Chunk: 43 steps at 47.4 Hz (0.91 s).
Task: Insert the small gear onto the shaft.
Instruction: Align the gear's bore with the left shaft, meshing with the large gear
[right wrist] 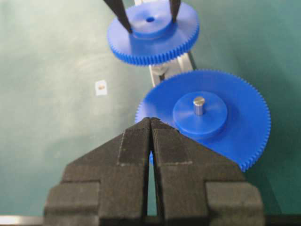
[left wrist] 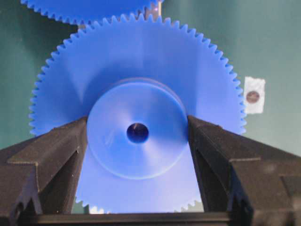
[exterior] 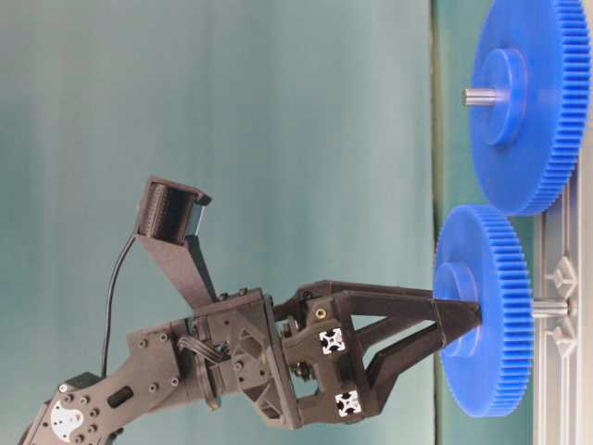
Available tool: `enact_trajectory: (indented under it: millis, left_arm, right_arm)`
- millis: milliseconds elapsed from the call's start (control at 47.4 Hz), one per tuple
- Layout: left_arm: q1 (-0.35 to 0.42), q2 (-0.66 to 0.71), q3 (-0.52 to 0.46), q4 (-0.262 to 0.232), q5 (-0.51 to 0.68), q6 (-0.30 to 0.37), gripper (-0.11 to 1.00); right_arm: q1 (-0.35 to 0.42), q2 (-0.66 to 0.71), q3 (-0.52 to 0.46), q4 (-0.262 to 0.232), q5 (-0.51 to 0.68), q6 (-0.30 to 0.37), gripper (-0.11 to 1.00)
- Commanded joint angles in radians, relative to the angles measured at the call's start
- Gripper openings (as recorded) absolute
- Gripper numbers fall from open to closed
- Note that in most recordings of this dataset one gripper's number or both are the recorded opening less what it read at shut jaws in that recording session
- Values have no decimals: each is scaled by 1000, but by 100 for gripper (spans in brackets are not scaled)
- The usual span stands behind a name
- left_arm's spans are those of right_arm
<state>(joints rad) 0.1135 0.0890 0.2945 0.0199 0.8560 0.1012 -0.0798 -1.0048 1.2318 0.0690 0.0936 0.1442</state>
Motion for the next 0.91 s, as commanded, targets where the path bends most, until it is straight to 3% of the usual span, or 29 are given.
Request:
enact_trajectory:
  millis: [0, 886]
  left_arm:
    - [29, -23, -9, 9, 12, 2, 75]
    - [25, -29, -15, 8, 49, 21, 76]
  right_arm:
    - [-2, 5, -18, 0, -6, 8, 4]
    - [-3, 5, -18, 0, -11, 9, 4]
